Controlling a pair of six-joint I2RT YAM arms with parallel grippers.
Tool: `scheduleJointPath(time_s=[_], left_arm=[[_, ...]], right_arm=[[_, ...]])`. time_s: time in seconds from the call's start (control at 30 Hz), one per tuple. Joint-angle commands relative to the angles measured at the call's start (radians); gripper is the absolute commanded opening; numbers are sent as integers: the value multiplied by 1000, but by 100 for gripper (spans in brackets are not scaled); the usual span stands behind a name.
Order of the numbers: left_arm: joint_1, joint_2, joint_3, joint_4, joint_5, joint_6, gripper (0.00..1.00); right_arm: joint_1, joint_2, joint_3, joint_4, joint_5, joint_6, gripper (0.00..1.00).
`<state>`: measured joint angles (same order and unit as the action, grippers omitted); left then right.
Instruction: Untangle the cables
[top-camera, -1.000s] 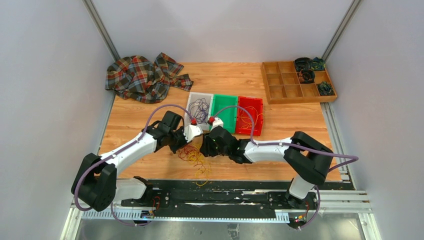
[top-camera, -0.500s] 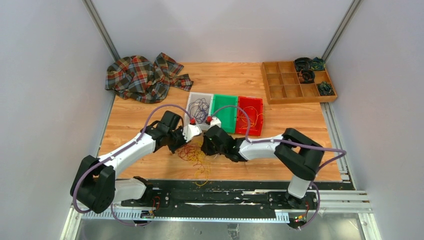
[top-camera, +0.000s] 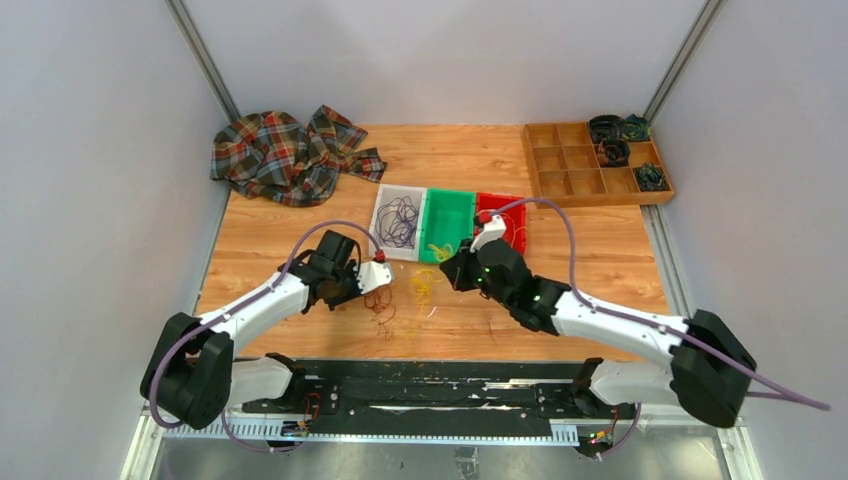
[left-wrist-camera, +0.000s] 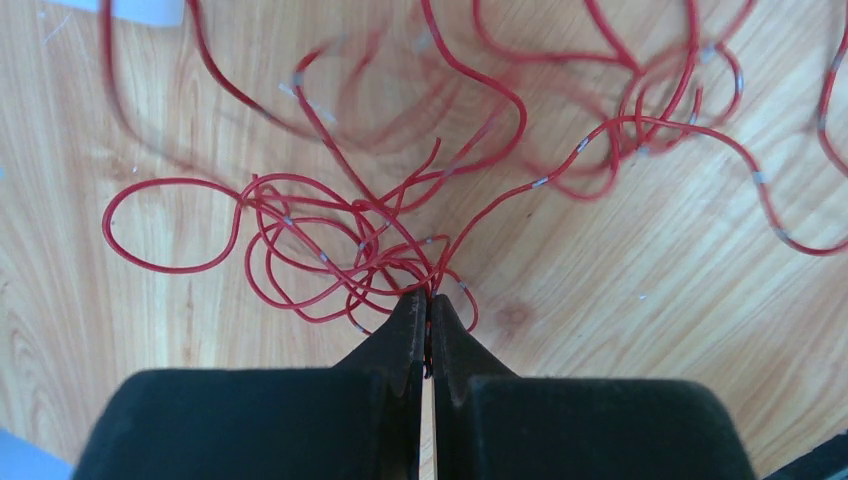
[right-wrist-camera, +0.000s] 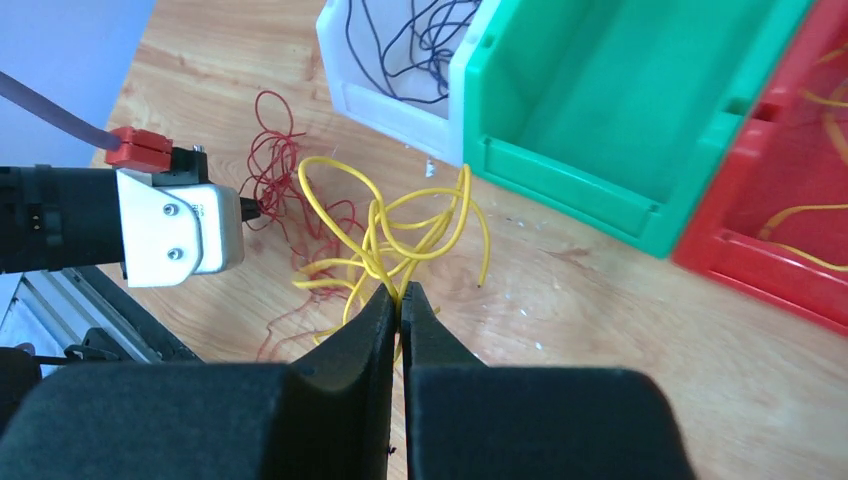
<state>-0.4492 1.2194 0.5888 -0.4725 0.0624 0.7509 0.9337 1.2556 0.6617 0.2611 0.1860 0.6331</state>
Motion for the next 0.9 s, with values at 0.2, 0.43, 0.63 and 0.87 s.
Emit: scheduleJointPath(time_s=[0.2,0.43,0.63,0.87], left_arm=[[47,-116,-121,9,-127,219,1],[46,-151,-103,-14,-105,221,1],[47,-136,-159,44,-153,270,1],[47,-153,-154,50,-150,270,1]], right_arm=[[-136,-350,-91,-145,44,-80,1],[-253,-512,4,-302,110,-181,1],[-394,-567,147,-423,78,-253,1],[-476,-581,261,-520,183,-261,1]])
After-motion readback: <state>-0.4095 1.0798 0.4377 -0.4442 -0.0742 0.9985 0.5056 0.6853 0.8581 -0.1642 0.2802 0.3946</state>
